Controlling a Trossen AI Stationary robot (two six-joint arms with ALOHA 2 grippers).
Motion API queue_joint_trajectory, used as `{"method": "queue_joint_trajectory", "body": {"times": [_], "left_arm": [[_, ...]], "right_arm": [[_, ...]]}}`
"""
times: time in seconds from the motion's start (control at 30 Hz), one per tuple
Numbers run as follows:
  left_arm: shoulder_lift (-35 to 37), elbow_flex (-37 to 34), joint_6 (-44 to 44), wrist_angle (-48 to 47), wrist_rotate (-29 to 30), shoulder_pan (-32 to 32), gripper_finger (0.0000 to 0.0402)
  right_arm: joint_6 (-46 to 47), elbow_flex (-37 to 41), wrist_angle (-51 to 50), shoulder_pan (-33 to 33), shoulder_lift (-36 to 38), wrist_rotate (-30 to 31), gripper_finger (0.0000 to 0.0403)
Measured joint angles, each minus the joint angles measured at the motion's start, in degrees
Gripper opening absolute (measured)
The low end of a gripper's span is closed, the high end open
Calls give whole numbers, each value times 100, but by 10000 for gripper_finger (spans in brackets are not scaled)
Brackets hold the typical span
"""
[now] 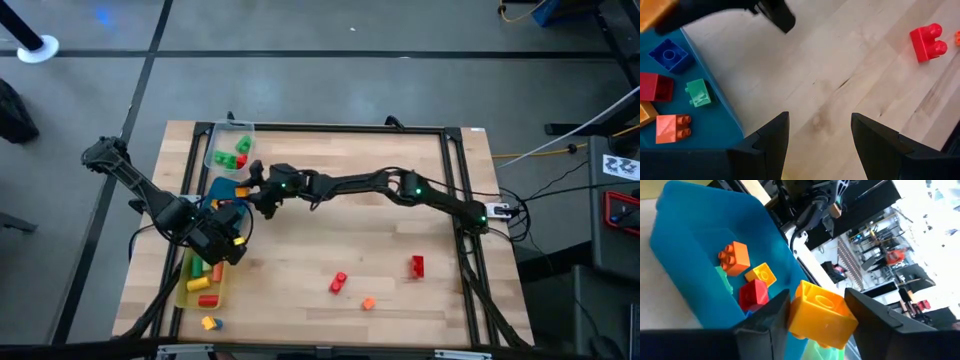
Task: Sort blocks by size
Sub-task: Put the top yellow 4 stud game piece into the blue bin, then put the yellow 4 stud game piece into the blue bin
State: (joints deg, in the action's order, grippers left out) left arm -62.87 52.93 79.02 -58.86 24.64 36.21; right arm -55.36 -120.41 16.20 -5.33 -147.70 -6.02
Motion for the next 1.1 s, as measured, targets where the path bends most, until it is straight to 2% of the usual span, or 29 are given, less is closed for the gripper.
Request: {"method": "queue_joint_trajectory", "body": {"times": [0.13, 0.2, 0.5, 0.77, 0.83, 0.97, 1.1], "left_arm": [[0, 0, 24, 3, 2, -2, 196], [0, 0, 26, 1, 4, -2, 196], [0, 0, -2, -1, 11, -2, 196], [-1, 0, -25, 71, -10, 0, 196], [4, 0, -137, 216, -202, 2, 196], [11, 0, -145, 502, -1059, 14, 196], [11, 0, 388, 788, -1998, 69, 196]], "right_arm": [[-32, -25, 657, 3, -277, -7, 169], [-36, -23, 790, 3, -354, -8, 179], [106, -23, 673, 3, -358, 244, 238], [84, -23, 259, 5, -269, 377, 250], [67, -23, -151, 5, -101, 647, 250], [-165, -26, -1343, 4, 350, 906, 250], [-450, -20, -2647, 5, 764, 934, 250]]}}
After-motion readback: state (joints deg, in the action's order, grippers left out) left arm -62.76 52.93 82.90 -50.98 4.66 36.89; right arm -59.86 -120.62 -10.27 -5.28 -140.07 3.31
